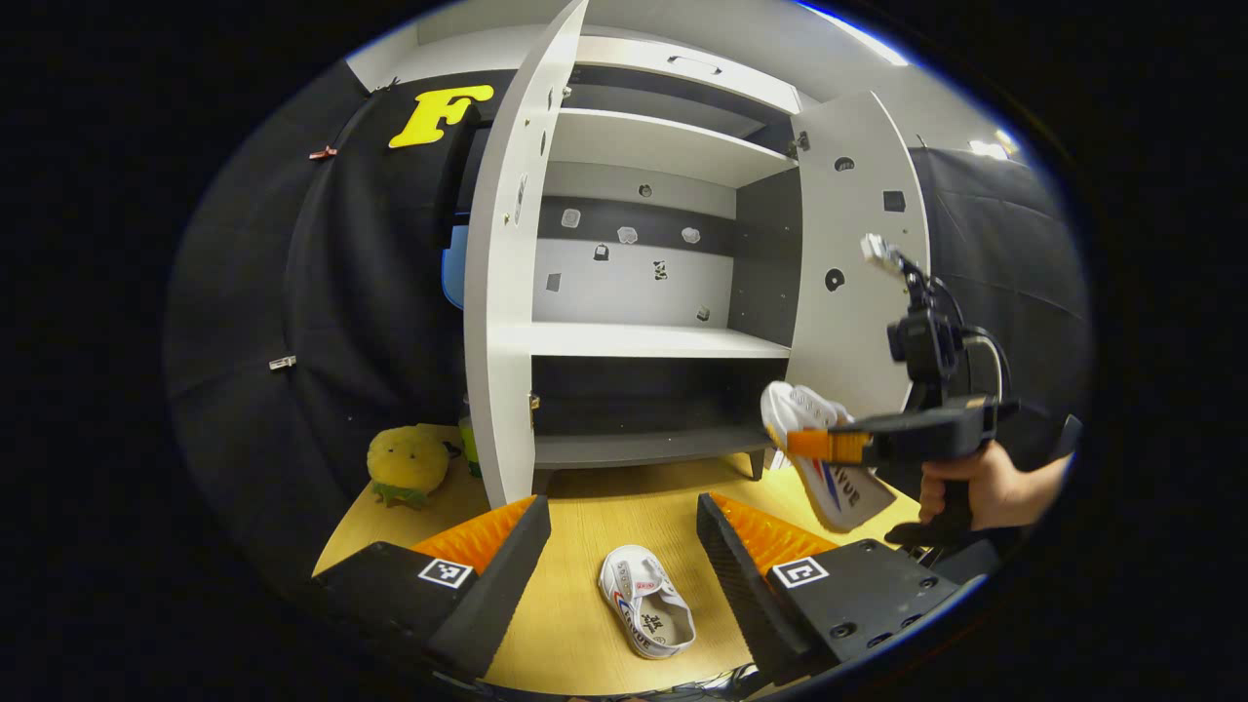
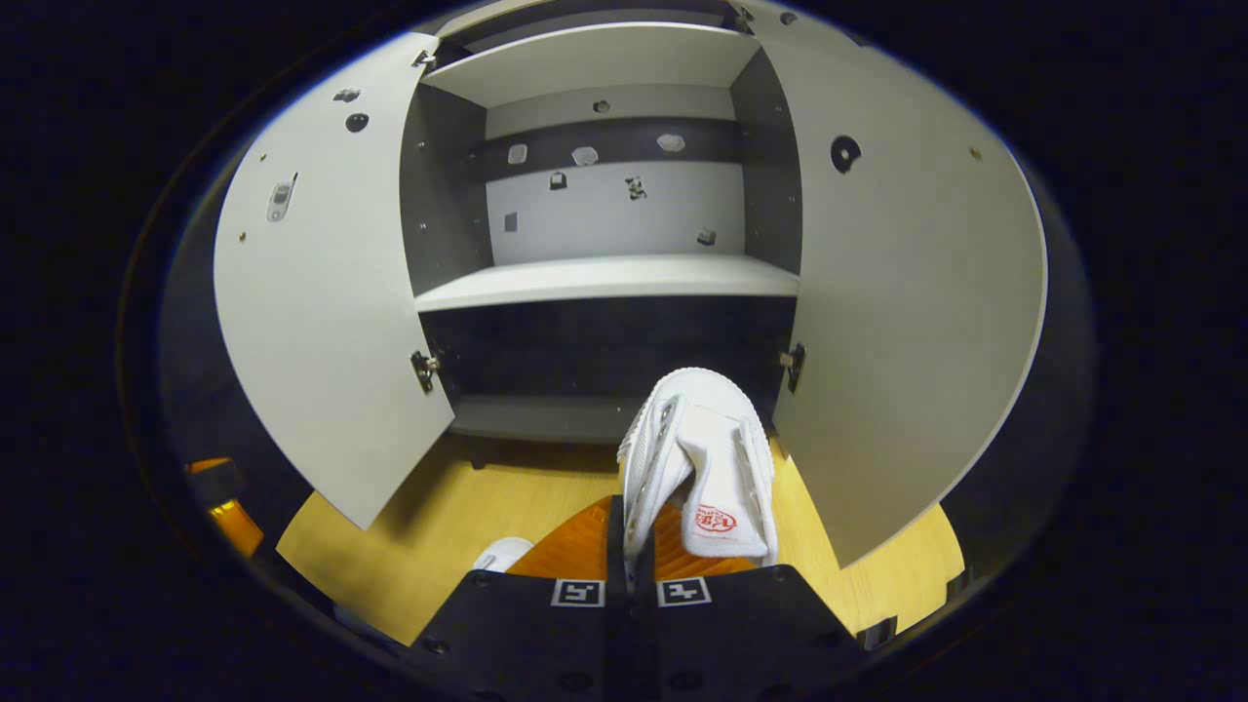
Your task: Grab one shoe with the right hand and put it into the shoe cabinet, grab the other shoe with the left hand and put it into the shoe cabinet; then close the right door with the right hand and the left door with the left hand.
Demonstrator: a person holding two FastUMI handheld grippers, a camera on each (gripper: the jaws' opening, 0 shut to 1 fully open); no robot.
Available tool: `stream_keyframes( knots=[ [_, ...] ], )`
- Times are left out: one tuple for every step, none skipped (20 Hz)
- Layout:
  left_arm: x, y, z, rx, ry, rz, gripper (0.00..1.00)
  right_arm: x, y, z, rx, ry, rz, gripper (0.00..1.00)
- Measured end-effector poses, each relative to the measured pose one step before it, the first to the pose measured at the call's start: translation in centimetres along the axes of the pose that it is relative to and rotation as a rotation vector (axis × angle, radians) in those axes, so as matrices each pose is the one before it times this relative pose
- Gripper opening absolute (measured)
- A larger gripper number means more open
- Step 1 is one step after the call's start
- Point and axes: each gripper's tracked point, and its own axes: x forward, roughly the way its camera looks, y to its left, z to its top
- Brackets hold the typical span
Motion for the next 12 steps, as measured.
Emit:
stream_keyframes(
  knots=[
    [0.035, 0.129, -0.044, 0.00084, -0.00113, 0.00163, 0.95, -0.094, 0.425, 1.955, -0.01422, -0.02844, 0.01119, 0.05],
    [0.083, 0.107, 0.116, 0.00046, -0.00144, 0.00159, 0.95, 0.105, 0.412, 1.733, -0.01462, -0.02368, 0.00819, 0.05],
    [0.163, 0.072, 0.179, 0.00162, -0.00386, 0.00125, 0.95, 0.41, 0.263, 1.732, -0.00825, -0.01903, 0.00875, 0.05],
    [0.122, 0.075, 0.292, 0.00523, -0.00581, 0.00258, 0.95, 0.442, 0.129, 1.912, -0.00428, -0.02059, 0.0073, 0.04],
    [0.09, 0.092, 0.259, 0.00912, -0.006, 0.00571, 0.95, 0.659, 0.054, 1.842, -0.00251, -0.01844, 0.00571, 0.04],
    [0.098, 0.131, 0.231, 0.00935, -0.00181, 0.00822, 0.95, 0.778, 0.023, 1.872, -0.00704, -0.02462, 0.00523, 0.05],
    [0.058, 0.188, 0.266, 0.01343, -0.00576, 0.01038, 0.95, 1.114, -0.113, 1.59, -0.0187, -0.0188, 0.00043, 0.05],
    [0.018, 0.202, 0.502, 0.01586, -0.00629, 0.01135, 0.95, 1.12, -0.219, 1.537, -0.02675, -0.01714, -0.0077, 0.05],
    [-0.095, 0.079, 0.326, 0.01834, -0.00687, 0.01128, 0.95, 1.367, -0.464, 1.32, -0.0282, -0.01041, -0.00801, 0.04],
    [-0.115, 0.146, 0.394, 0.01772, -0.00856, 0.00842, 0.95, 1.376, -0.357, 1.092, -0.02291, -0.00397, -0.00368, 0.05],
    [0.005, -0.026, 0.132, 0.01556, -0.00654, 0.00568, 0.95, 1.431, -0.241, 0.923, -0.01098, -0.00229, 0.00136, 0.05],
    [0.066, 0.121, 0.058, 0.01297, -0.00094, 0.01076, 0.95, 1.391, -0.133, 1.014, -0.00079, -0.01172, 0.00449, 0.05]
  ],
)
